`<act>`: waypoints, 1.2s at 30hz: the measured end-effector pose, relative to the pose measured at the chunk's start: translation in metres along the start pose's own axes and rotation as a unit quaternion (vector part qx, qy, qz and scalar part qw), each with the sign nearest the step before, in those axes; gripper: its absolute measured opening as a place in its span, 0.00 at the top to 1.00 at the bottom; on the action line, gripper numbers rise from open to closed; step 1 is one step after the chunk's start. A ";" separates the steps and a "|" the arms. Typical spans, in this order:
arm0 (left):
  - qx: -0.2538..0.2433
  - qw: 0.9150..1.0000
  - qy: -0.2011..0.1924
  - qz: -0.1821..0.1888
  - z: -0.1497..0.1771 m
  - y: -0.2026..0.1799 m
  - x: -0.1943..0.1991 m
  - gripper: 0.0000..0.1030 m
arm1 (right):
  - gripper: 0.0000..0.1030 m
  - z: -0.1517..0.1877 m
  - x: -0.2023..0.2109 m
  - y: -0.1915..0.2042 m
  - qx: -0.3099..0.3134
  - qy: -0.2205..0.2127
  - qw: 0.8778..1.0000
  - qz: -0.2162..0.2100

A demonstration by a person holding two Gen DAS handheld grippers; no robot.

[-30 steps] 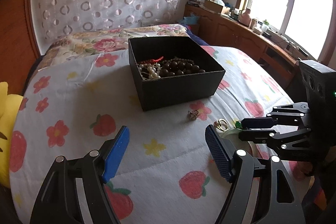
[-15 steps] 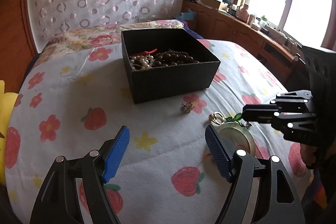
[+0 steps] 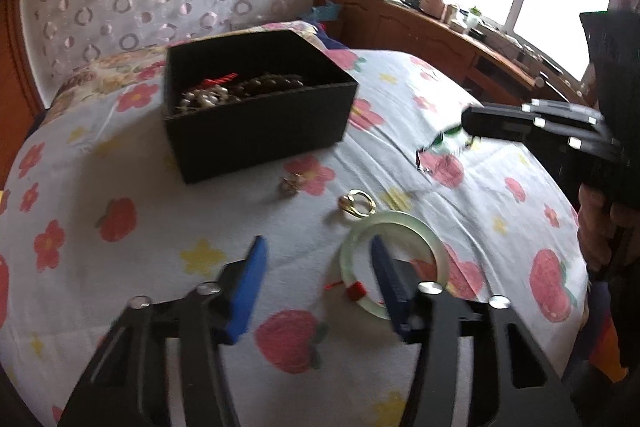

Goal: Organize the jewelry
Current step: 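Reach the right gripper to the green pendant necklace and grasp it, then grasp the pale jade bangle with the left gripper while the right gripper holds the necklace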

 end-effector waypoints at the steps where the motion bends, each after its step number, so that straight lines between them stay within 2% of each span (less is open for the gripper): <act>1: -0.003 1.000 0.003 0.002 0.001 -0.002 -0.002 0.66 | 0.92 -0.001 0.001 -0.001 -0.001 -0.002 1.000 0.001; 3: -0.009 1.000 0.010 0.004 0.001 -0.006 -0.007 0.73 | 0.92 -0.001 0.004 -0.005 -0.003 -0.004 1.000 0.004; 7: -0.018 1.000 0.011 -0.001 -0.001 -0.011 -0.010 0.74 | 0.92 0.002 0.004 -0.008 -0.007 -0.003 1.000 0.006; 11: -0.027 1.000 0.015 -0.002 -0.003 -0.013 -0.012 0.89 | 0.92 0.004 0.004 -0.008 -0.008 -0.003 1.000 0.005; 13: -0.033 0.999 0.016 0.001 -0.002 -0.016 -0.013 0.93 | 0.92 0.005 0.004 -0.008 -0.008 -0.004 1.000 0.005; 15: -0.046 0.999 0.015 -0.006 0.000 -0.018 -0.012 0.93 | 0.92 0.005 0.004 -0.007 -0.008 -0.004 1.000 0.005; 23: -0.038 0.999 -0.008 0.001 -0.008 -0.018 0.003 0.94 | 0.92 0.001 0.007 -0.006 -0.004 -0.012 1.000 0.005; 30: -0.036 0.999 -0.037 -0.005 -0.024 -0.013 0.022 0.94 | 0.92 -0.017 0.013 -0.002 0.008 -0.027 1.000 0.002; 36: -0.030 0.997 -0.066 -0.025 -0.048 0.004 0.035 0.94 | 0.92 -0.040 0.014 0.005 0.024 -0.046 0.999 -0.002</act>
Point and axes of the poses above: each gripper's, at about its wrist camera, not at the fingertips, and x roughly against the way its jaws point, y to its left, z to its underside, the point moved 5 cm from there along -x, roughly the way its jaws point, and after that the axes turned 6 degrees about -y, right-handed, at the moved point
